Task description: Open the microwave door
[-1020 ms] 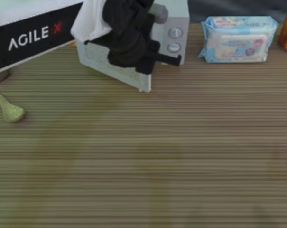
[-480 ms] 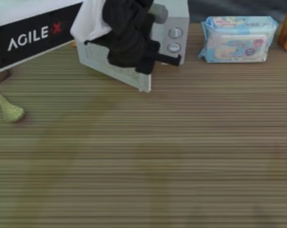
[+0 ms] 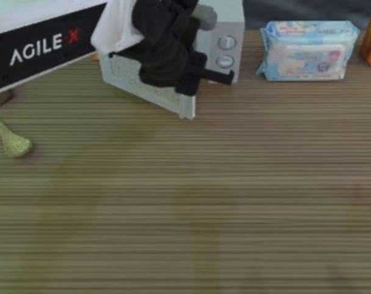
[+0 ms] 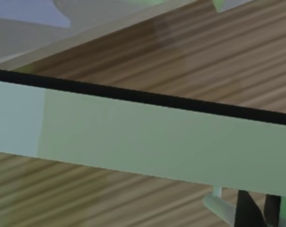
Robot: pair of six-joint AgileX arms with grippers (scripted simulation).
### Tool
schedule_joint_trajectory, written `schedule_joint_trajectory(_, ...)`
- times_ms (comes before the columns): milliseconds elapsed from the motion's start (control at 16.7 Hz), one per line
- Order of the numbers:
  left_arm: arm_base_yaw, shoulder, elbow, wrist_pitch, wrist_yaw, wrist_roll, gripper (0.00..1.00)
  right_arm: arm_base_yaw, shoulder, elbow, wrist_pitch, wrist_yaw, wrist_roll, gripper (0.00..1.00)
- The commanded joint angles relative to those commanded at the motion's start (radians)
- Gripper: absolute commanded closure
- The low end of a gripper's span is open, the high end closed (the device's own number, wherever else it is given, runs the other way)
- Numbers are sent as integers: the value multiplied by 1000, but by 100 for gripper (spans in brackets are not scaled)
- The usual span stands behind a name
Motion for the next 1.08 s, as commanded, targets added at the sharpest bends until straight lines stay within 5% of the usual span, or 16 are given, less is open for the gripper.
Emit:
schedule_joint_trajectory(540, 33, -82, -117, 42, 74, 128, 100, 0, 0, 0, 0, 0, 0, 0)
schedule_joint_trajectory(1080, 34, -83, -118, 42, 75, 129, 100, 0, 0, 0, 0, 0, 0, 0)
